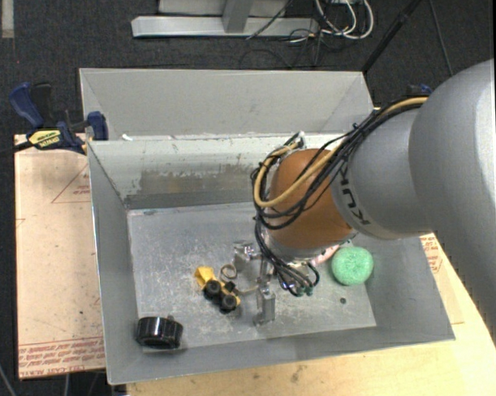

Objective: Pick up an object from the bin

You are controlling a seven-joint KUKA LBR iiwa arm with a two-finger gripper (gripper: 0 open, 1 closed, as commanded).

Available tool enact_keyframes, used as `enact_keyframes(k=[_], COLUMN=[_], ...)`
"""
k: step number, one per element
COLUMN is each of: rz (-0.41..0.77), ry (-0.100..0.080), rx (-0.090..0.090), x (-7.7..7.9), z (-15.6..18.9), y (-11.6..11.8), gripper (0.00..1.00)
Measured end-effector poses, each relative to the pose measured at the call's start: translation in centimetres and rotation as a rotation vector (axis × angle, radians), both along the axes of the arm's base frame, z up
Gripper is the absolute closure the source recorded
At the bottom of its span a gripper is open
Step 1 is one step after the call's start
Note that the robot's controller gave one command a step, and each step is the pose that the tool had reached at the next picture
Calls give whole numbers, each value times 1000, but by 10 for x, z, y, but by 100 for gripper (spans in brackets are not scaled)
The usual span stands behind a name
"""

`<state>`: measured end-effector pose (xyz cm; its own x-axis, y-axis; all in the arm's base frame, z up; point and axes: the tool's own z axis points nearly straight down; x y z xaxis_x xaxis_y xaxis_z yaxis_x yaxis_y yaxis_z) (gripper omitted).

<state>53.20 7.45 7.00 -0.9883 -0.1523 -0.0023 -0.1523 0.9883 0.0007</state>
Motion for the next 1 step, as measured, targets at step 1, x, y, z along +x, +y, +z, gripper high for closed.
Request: enact_keyframes(k=[1], rz=[-80], ry=[1], rx=[1], x=[-29], z=[0], y=[13], gripper=[0])
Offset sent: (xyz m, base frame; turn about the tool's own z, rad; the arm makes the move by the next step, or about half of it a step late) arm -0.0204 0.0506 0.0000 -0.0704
